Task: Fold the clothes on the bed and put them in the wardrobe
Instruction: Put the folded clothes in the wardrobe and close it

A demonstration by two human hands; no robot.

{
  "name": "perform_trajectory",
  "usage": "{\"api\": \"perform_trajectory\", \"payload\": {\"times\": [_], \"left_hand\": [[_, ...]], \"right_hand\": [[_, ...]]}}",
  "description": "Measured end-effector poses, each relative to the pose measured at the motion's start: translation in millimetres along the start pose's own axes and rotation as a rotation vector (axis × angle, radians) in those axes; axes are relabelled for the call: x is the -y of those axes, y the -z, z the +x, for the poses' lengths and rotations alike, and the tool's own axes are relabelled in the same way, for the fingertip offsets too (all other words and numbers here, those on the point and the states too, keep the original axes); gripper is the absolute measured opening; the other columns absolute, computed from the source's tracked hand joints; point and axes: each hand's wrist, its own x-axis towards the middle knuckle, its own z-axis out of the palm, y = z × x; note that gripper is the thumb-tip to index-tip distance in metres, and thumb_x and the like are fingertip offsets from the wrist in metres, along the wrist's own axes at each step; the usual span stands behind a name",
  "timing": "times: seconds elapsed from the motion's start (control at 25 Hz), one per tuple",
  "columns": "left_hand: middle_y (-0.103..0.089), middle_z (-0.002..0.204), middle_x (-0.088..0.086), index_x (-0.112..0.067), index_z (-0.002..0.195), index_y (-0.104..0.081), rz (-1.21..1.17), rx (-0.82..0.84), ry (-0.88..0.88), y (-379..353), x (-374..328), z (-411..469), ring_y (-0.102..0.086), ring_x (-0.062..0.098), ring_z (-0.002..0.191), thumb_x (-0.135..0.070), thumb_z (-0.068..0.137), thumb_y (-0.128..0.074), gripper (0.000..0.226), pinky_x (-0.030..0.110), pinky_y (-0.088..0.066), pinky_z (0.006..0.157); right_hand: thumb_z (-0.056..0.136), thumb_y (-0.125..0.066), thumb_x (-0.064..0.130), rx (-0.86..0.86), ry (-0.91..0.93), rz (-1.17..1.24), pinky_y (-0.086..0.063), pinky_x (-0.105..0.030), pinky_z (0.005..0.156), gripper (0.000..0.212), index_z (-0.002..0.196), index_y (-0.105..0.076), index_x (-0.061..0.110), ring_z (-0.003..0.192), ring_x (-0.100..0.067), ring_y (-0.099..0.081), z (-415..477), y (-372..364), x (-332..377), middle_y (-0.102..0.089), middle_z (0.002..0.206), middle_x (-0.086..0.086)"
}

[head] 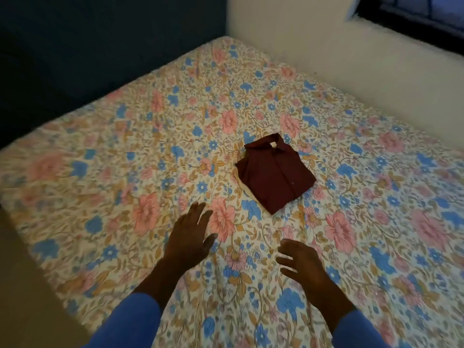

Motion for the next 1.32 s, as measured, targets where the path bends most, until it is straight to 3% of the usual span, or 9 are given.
{"api": "perform_trajectory", "payload": {"times": [0.12,0.28,0.4,0.6,0.76,0.96,1.12,1.24,1.32], "left_hand": [[-0.016,0.17,0.013,-0.012,0.16,-0.027,0.049,0.023,-0.039,-58.4,41.3,99.8,-0.011,0.032,0.158,-0.059,0.099,-0.037,0.078,0.058,-0.028,0.122],[-0.003,0.173,0.009,-0.015,0.165,-0.01,0.066,-0.006,-0.068,-136.3,74.7,147.5,0.0,0.027,0.16,-0.066,0.1,-0.032,0.085,0.053,-0.014,0.127],[-0.005,0.173,0.008,-0.015,0.165,-0.014,0.065,-0.103,-0.094,-158.9,84.3,148.8,0.0,0.025,0.16,-0.062,0.1,-0.04,0.085,0.049,-0.01,0.127],[-0.002,0.173,0.008,-0.013,0.165,-0.015,0.017,-0.068,-0.086,-170.5,90.0,151.6,0.001,0.026,0.16,-0.06,0.098,-0.043,0.086,0.052,-0.01,0.127],[-0.002,0.173,0.008,-0.014,0.165,-0.014,0.018,-0.081,-0.101,-177.3,95.2,156.4,0.002,0.025,0.16,-0.06,0.099,-0.043,0.085,0.051,-0.009,0.128],[-0.015,0.171,0.01,-0.018,0.163,-0.024,0.058,0.046,-0.013,-152.3,71.1,152.1,-0.01,0.028,0.159,-0.069,0.101,-0.026,0.08,0.055,-0.017,0.125],[-0.073,0.104,0.007,-0.027,0.109,-0.072,-1.017,0.104,0.525,-54.2,-2.4,116.1,-0.07,0.023,0.094,-0.087,0.089,-0.013,0.087,0.052,-0.053,0.098],[-0.075,0.116,0.002,-0.029,0.126,-0.067,-1.909,0.256,0.778,28.3,-57.1,50.3,-0.073,0.029,0.104,-0.085,0.085,-0.046,0.073,0.06,-0.054,0.096],[-0.078,0.111,0.006,-0.02,0.13,-0.068,-2.145,0.09,0.798,66.8,-77.2,-5.5,-0.075,0.029,0.098,-0.061,0.093,-0.062,0.056,0.058,-0.053,0.097]], "right_hand": [[0.101,-0.062,0.023,-0.111,-0.076,0.201,-0.049,-0.048,0.106,0.012,0.108,-0.068,0.015,0.122,-0.037,-0.062,101.7,-21.1,29.1,-0.062,0.135,-0.021],[0.089,-0.076,0.034,-0.294,-0.076,0.269,-0.056,-0.04,0.079,0.048,0.129,-0.062,0.012,0.103,-0.026,-0.065,230.0,-24.8,56.0,-0.065,0.119,-0.009],[0.076,-0.085,0.032,-0.264,-0.07,0.367,-0.06,-0.053,0.089,0.063,0.133,-0.064,0.015,0.11,-0.034,-0.069,287.6,-14.2,59.1,-0.07,0.126,-0.013],[0.092,-0.073,0.027,-0.109,-0.056,0.464,-0.054,-0.056,0.1,0.044,0.135,-0.068,0.024,0.118,-0.032,-0.067,301.0,-21.1,83.0,-0.074,0.125,-0.007],[0.095,-0.063,0.01,-0.094,-0.109,0.48,-0.063,-0.057,0.072,0.035,0.128,-0.07,0.018,0.104,-0.033,-0.074,298.4,-42.5,106.6,-0.074,0.123,-0.012],[0.084,-0.065,-0.003,-0.188,0.012,0.543,-0.059,-0.055,0.094,0.049,0.131,-0.068,0.013,0.115,-0.033,-0.07,255.7,-57.4,118.8,-0.072,0.127,-0.012],[0.075,-0.076,-0.001,-0.163,0.061,0.52,-0.064,-0.046,0.073,0.056,0.129,-0.068,0.013,0.108,-0.034,-0.073,163.7,-70.8,107.4,-0.073,0.123,-0.013],[0.079,-0.078,0.001,-0.074,0.088,0.505,-0.063,-0.046,0.073,0.051,0.127,-0.069,0.013,0.107,-0.032,-0.073,59.7,-79.6,74.7,-0.075,0.118,-0.011],[0.076,-0.082,0.001,-0.041,0.128,0.485,-0.062,-0.054,0.082,0.052,0.125,-0.07,0.012,0.104,-0.033,-0.074,-13.5,-82.6,49.5,-0.076,0.117,-0.012]]}}
